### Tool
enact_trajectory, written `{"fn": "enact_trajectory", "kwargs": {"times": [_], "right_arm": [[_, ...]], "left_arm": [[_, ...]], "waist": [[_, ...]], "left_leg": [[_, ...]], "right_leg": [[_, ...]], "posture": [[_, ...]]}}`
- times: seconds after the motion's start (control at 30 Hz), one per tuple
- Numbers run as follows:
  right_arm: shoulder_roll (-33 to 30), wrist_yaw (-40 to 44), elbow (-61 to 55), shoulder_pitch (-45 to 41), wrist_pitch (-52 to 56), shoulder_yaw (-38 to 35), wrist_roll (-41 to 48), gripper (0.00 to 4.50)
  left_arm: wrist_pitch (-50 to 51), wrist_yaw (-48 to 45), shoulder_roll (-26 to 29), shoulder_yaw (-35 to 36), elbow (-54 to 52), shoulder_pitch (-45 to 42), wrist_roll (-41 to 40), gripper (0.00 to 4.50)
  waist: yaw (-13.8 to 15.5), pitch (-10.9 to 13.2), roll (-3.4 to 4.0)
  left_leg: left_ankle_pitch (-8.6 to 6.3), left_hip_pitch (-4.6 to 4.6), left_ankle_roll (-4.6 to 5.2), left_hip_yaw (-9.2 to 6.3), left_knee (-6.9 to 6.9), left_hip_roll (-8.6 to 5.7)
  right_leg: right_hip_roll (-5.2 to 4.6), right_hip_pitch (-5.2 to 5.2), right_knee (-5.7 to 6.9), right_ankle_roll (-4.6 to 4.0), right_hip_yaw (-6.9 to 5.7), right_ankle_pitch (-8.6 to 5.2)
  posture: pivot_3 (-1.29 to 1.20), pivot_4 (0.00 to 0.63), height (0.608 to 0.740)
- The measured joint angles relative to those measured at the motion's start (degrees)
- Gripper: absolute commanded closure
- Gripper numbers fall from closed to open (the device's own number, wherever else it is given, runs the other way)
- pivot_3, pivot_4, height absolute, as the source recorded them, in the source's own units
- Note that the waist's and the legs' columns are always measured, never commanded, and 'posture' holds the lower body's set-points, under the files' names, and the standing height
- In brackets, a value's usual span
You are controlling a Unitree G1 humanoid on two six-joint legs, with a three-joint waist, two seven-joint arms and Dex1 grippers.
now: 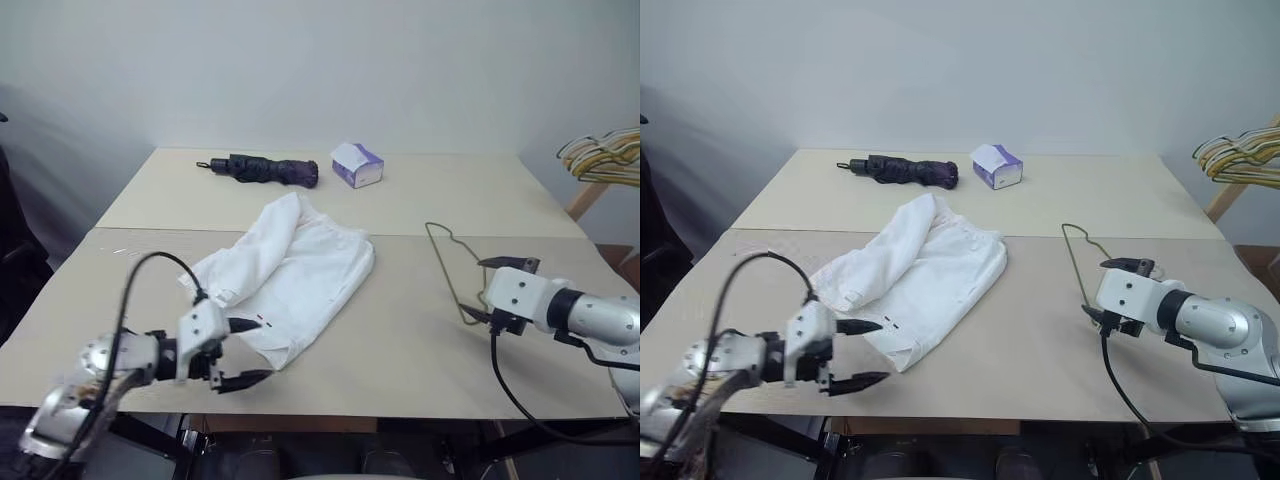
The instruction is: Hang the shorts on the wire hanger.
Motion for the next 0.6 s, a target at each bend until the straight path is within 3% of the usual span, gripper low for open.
{"fn": "enact_trajectory", "kwargs": {"times": [0.17, 0.6], "right_arm": [[0.96, -1.57, -2.30, 0.67, 2.46, -0.26, -0.02, 0.05], [1.39, -3.03, -2.52, -0.07, 3.95, 0.25, -1.71, 0.00]], "left_arm": [[1.89, 9.63, -5.87, -5.96, 0.15, -2.54, 8.66, 0.00], [19.44, 15.64, -5.88, -10.76, -3.93, -7.62, 14.14, 4.10]], "waist": [[0.02, -0.01, -0.01], [-0.34, -0.01, -0.01]], "left_leg": [[0.00, 0.00, 0.00, -0.04, 0.01, -0.02], [0.00, 0.02, 0.00, -0.09, 0.01, -0.04]], "right_leg": [[0.01, 0.06, -0.01, 0.01, 0.01, 0.00], [0.03, 0.04, -0.01, 0.02, 0.01, -0.01]], "posture": [[-0.04, 0.000, 0.740], [-0.02, 0.000, 0.740]]}}
